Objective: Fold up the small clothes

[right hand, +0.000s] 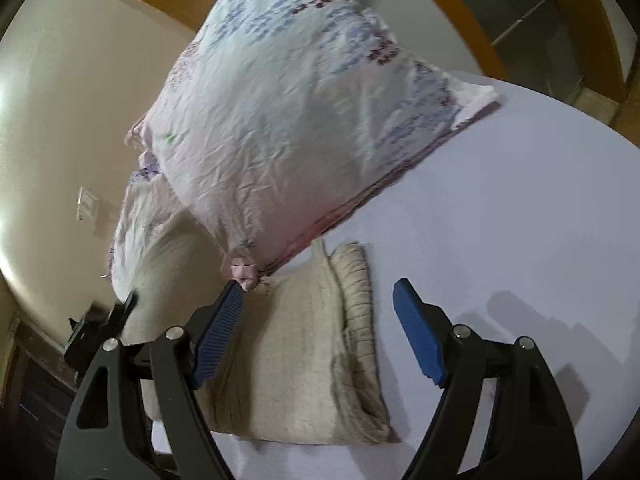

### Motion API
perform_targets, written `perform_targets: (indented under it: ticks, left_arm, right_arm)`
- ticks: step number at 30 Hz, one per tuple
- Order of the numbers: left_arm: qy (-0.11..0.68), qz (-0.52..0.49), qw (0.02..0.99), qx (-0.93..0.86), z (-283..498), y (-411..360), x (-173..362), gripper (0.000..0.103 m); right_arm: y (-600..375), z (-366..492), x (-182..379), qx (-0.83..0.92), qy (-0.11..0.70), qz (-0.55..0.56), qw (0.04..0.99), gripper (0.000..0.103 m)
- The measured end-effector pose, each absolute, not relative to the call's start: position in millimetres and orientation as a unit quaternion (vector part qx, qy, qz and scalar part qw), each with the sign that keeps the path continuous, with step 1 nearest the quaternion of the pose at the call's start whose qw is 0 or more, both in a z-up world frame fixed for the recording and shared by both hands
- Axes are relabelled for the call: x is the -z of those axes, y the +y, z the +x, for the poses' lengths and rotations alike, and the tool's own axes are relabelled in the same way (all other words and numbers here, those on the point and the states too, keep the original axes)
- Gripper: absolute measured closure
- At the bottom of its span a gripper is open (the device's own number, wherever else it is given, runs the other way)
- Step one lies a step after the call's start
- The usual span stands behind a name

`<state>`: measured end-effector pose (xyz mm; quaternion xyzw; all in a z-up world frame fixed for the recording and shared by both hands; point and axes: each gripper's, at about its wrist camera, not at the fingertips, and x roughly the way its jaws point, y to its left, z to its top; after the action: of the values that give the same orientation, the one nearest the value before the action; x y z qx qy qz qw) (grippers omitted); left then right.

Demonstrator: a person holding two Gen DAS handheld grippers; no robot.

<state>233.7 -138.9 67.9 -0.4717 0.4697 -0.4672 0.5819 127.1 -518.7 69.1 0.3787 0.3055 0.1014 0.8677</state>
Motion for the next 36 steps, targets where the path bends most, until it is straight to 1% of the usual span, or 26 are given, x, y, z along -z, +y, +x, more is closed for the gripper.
perform_targets:
  ticks: [1, 2, 3, 5, 6, 7, 8, 9, 10, 12, 14, 16, 18, 19, 20, 21, 22, 23, 24, 25, 27, 28, 30, 33, 34, 36]
  left_arm:
    - [0.490, -0.483, 0.541, 0.483, 237, -160, -54, 0.084]
    - [0.500, -0.488, 0.523, 0.489, 237, -168, -48, 0.084]
    - [0.496, -0.480, 0.530, 0.491, 236, -165, -47, 0.084]
    - [0.465, -0.456, 0.582, 0.486, 235, -137, -58, 0.083]
    - [0.455, -0.447, 0.611, 0.469, 237, -120, -62, 0.076]
    - [0.450, -0.430, 0.652, 0.434, 237, -95, -65, 0.067]
    - [0.453, -0.412, 0.679, 0.405, 237, -81, -65, 0.051]
    - [0.459, -0.392, 0.701, 0.380, 237, -71, -64, 0.044]
    - [0.469, -0.370, 0.719, 0.357, 237, -63, -62, 0.044]
    - [0.504, -0.331, 0.724, 0.334, 238, -59, -49, 0.043]
    - [0.537, -0.297, 0.720, 0.325, 239, -67, -34, 0.042]
    - [0.550, -0.265, 0.726, 0.316, 240, -85, -26, 0.041]
    - [0.548, -0.238, 0.739, 0.312, 239, -94, -23, 0.029]
    - [0.546, -0.232, 0.743, 0.310, 238, -98, -22, 0.027]
    - [0.544, -0.227, 0.746, 0.310, 239, -102, -22, 0.025]
    - [0.544, -0.227, 0.744, 0.315, 235, -105, -21, 0.025]
    - [0.548, -0.233, 0.735, 0.324, 236, -110, -17, 0.025]
    - [0.552, -0.238, 0.729, 0.326, 232, -109, -17, 0.026]
    - [0.554, -0.241, 0.727, 0.325, 228, -110, -14, 0.031]
    - [0.554, -0.245, 0.725, 0.326, 228, -111, -10, 0.036]
    - [0.544, -0.266, 0.721, 0.336, 223, -99, -10, 0.057]
    - [0.540, -0.281, 0.713, 0.347, 220, -91, -12, 0.059]
    - [0.529, -0.286, 0.715, 0.358, 206, -60, -25, 0.061]
    - [0.494, -0.282, 0.748, 0.343, 187, -7, -47, 0.060]
    - [0.485, -0.269, 0.768, 0.321, 182, 16, -53, 0.059]
    - [0.480, -0.223, 0.804, 0.271, 181, 36, -55, 0.052]
  right_arm:
    - [-521, 127, -69, -0.096, 0.312, 0.374, 0.868, 0.026]
    - [-524, 127, -68, -0.095, 0.319, 0.372, 0.866, 0.026]
    - [-528, 127, -68, -0.101, 0.326, 0.375, 0.862, 0.026]
    - [-536, 130, -67, -0.116, 0.332, 0.379, 0.856, 0.017]
    - [-539, 134, -66, -0.125, 0.338, 0.382, 0.851, 0.013]
    - [-541, 138, -62, -0.133, 0.346, 0.386, 0.845, 0.013]
    - [-541, 145, -58, -0.141, 0.358, 0.393, 0.835, 0.012]
    - [-539, 154, -52, -0.154, 0.374, 0.400, 0.823, 0.012]
    - [-536, 164, -47, -0.165, 0.390, 0.403, 0.811, 0.012]
    - [-527, 182, -34, -0.174, 0.424, 0.398, 0.794, 0.012]
    - [-516, 192, -25, -0.179, 0.450, 0.388, 0.784, 0.012]
    - [-507, 202, -17, -0.178, 0.473, 0.376, 0.777, 0.013]
    - [-499, 205, -14, -0.187, 0.476, 0.371, 0.775, 0.015]
    - [-497, 205, -13, -0.193, 0.478, 0.369, 0.773, 0.016]
    - [-494, 204, -13, -0.196, 0.476, 0.365, 0.776, 0.019]
    - [-491, 204, -10, -0.196, 0.479, 0.364, 0.774, 0.038]
    - [-489, 203, -7, -0.193, 0.483, 0.364, 0.773, 0.048]
    - [-489, 202, -5, -0.194, 0.478, 0.370, 0.772, 0.053]
    - [-488, 199, -2, -0.204, 0.473, 0.389, 0.764, 0.063]
    - [-488, 197, 0, -0.210, 0.466, 0.406, 0.758, 0.065]
    - [-479, 191, -9, -0.221, 0.448, 0.409, 0.763, 0.066]
    - [-473, 189, -14, -0.234, 0.444, 0.409, 0.762, 0.067]
    - [-449, 187, -27, -0.272, 0.442, 0.395, 0.758, 0.067]
    - [-391, 191, -43, -0.323, 0.449, 0.344, 0.759, 0.067]
    - [-373, 194, -45, -0.330, 0.453, 0.322, 0.763, 0.063]
    - [-334, 204, -47, -0.315, 0.471, 0.253, 0.784, 0.057]
